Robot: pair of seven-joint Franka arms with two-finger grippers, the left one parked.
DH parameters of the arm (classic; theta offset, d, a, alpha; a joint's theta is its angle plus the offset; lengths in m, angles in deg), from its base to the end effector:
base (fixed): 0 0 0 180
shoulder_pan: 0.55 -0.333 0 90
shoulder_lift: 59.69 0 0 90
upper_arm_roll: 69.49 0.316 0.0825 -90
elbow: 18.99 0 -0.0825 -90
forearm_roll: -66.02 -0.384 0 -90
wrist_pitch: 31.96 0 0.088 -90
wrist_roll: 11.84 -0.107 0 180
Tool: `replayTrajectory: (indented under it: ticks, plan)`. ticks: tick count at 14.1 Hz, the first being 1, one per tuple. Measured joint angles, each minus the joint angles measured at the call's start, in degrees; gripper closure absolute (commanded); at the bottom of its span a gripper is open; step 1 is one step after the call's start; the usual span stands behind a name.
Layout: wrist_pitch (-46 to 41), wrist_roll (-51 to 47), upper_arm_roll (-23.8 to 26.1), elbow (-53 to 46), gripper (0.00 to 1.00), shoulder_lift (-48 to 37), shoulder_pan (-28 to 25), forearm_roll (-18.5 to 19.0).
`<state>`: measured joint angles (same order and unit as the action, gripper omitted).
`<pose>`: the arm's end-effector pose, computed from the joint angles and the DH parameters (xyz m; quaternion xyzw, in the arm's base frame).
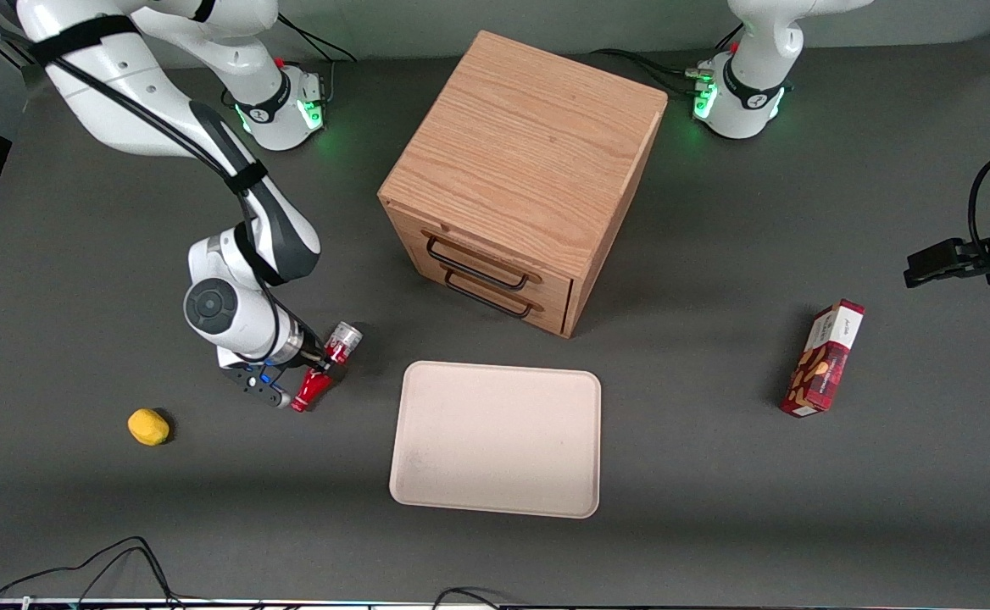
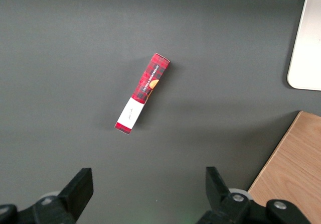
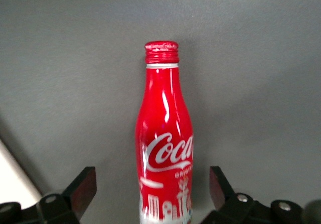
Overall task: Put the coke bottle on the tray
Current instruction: 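Lower the open right gripper over the red Coca-Cola bottle, then close the right gripper around the bottle's body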
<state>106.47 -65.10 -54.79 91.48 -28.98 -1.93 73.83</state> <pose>0.5996 0.1658 0.2139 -0.9582 0.2850 0.0225 0.0097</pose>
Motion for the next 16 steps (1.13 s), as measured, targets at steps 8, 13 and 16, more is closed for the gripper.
replayTrajectory:
  ticks: [8, 13, 16]
  plan:
    - [3.22, -0.80, -0.02, -0.04, 0.76, 3.18, 0.58, 0.80]
    - [3.31, -0.84, -0.01, -0.10, 1.00, 3.15, 0.60, 0.82]
    - [2.96, -0.53, -0.01, -1.09, 1.00, 2.97, 0.78, 1.23]
